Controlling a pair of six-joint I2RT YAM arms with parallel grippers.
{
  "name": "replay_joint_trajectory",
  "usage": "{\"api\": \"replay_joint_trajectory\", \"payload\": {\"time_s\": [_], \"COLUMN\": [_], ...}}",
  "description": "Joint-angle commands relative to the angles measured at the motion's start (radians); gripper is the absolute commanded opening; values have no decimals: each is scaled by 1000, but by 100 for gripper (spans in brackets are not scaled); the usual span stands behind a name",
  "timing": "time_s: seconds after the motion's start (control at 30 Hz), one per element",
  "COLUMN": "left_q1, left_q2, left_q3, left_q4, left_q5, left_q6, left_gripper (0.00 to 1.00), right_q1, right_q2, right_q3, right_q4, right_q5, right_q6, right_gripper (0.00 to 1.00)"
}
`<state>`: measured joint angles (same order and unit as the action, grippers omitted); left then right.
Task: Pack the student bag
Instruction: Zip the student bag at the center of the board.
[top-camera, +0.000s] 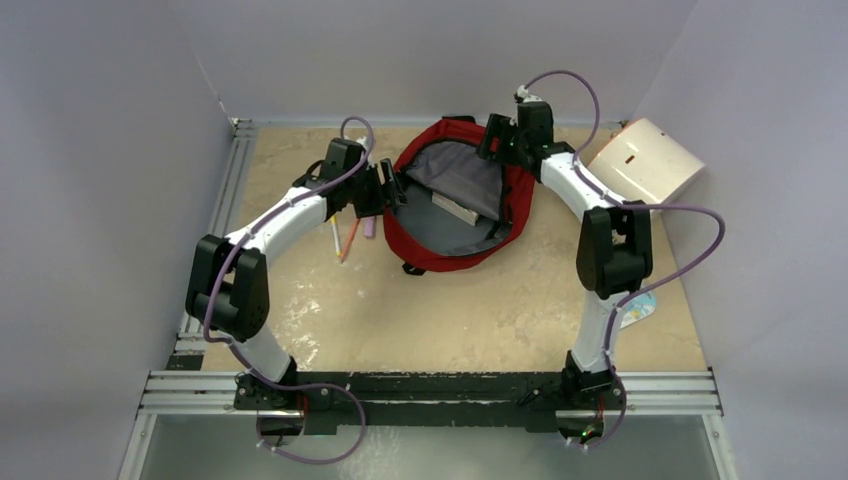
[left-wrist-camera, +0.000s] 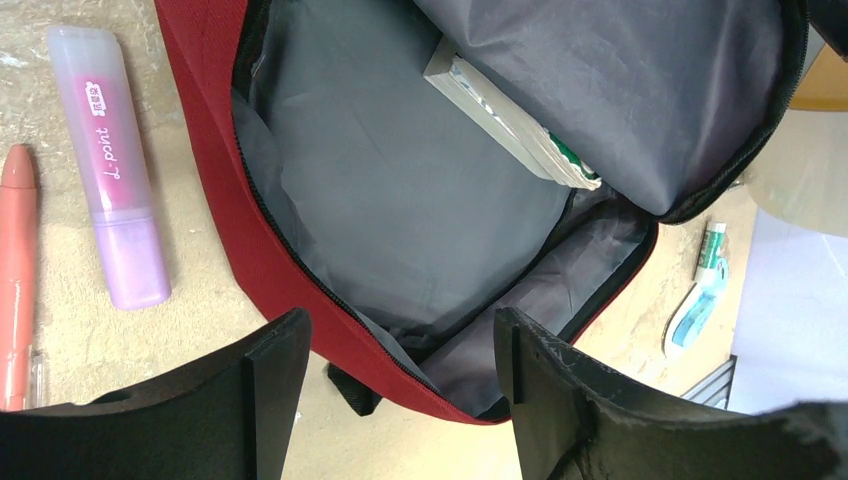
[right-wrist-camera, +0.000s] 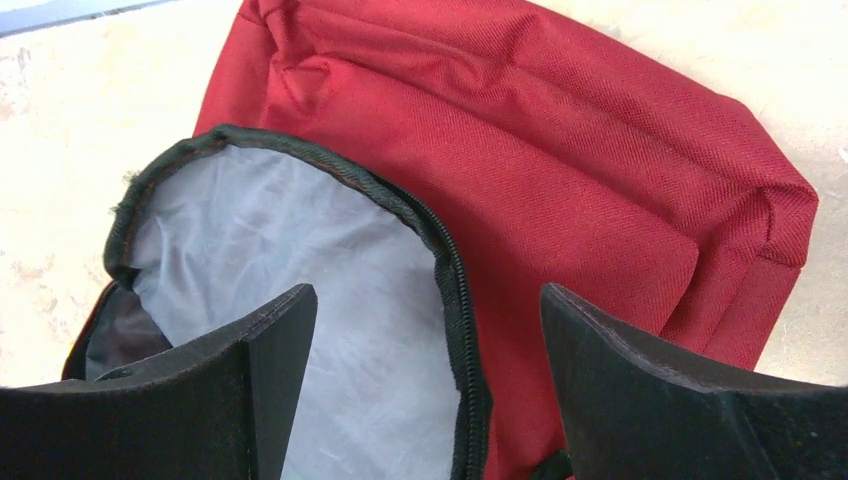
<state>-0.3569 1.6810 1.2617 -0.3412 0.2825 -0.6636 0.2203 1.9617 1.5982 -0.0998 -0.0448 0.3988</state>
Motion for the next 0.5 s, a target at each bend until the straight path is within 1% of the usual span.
{"api": "replay_joint_trajectory", "payload": {"time_s": [0.0,0.13,0.23,0.33,0.47], "left_q1": [-6,-7,-7,-7,-7], "left_q2": [-6,14,16,13,13], "left_q3": [5,8,3,-4,-7], "left_q4": [16,13,8,8,9], "left_q5": [-21,-23,-26,-29,-31], "left_q6": [15,17,18,21,25], "left_gripper": [66,66,66,66,66], "right_q1": [-10,-12,-13,-13,-13], "right_q2": [3,15,22,14,-8], "right_q3": [61,57,58,50,30], "right_q4": [-37,-47,-58,-48,-1], "right_q5": [-71,-107,-131,-176,-294], "right_q6": [-24,-35,-50,-58,-55], "right_gripper": [84,84,82,78,70]}}
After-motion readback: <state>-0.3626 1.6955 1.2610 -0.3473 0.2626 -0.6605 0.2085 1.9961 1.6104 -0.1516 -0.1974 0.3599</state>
